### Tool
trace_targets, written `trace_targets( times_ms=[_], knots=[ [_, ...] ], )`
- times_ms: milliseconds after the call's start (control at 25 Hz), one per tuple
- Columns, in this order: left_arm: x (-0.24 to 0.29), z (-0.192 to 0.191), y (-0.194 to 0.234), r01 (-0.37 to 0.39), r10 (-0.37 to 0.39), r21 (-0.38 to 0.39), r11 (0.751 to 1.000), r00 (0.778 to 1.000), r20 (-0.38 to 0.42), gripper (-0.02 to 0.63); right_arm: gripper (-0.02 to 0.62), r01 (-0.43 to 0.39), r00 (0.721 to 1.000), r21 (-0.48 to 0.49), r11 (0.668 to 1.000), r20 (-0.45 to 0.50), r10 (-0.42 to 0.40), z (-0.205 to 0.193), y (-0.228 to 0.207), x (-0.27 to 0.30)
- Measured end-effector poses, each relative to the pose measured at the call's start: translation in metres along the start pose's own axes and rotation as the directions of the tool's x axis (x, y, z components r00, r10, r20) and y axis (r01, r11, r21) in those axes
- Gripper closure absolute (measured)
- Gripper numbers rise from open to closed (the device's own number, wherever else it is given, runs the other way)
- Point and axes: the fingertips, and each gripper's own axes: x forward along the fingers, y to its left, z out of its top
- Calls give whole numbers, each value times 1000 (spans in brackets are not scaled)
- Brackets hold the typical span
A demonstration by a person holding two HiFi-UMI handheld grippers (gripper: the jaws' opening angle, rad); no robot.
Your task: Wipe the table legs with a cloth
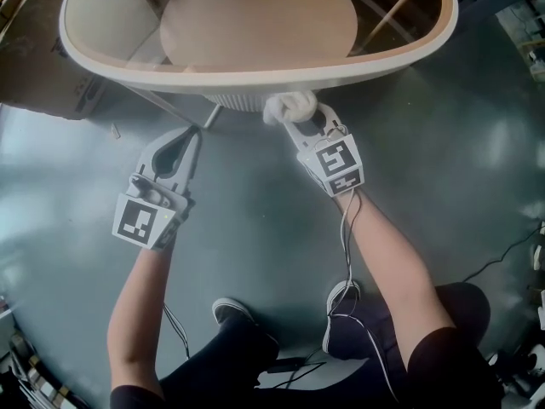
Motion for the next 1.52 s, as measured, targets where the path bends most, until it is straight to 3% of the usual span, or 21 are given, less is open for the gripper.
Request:
trace_targets(
  times_ms=[280, 480, 680, 800, 880, 1040, 1280, 1360, 1520],
  knots=[
    [-8, 1, -5, -5, 5, 5, 1000, 1000, -10, 601, 511, 80, 994, 11, 997, -72, -79, -36, -51, -19],
    [-21, 1, -8, 2, -2, 9, 1000, 1000, -26, 601, 511, 191, 978, 125, 973, -111, -178, -57, -92, -45],
    [-22, 15, -25, 2, -3, -79, 997, 1000, -24, 600, 511, 99, 995, 291, 952, -3, -103, -16, -42, -81],
    [-24, 34, -67, 61, -68, -77, 995, 994, -81, 601, 511, 23, 1000, 282, 959, -13, -20, 21, 6, -115],
    [-36, 55, -97, 98, -114, -122, 988, 985, -127, 601, 511, -14, 999, 268, 963, -30, 23, 56, 30, -144],
    [-71, 146, -138, 95, -132, -215, 972, 978, -161, 601, 511, -83, 995, 265, 961, -27, 94, 159, 48, -227],
    [-153, 353, -142, -7, -57, -257, 966, 969, -239, 601, 511, -139, 990, 171, 975, 6, 140, 379, 41, -389],
    [-165, 430, -129, -16, -39, -256, 967, 977, -209, 601, 511, -119, 993, 142, 983, 30, 116, 455, 31, -434],
    [-181, 587, -133, 64, -87, -174, 983, 988, -125, 601, 511, 8, 996, 171, 985, 90, -24, 589, 25, -538]
  ],
)
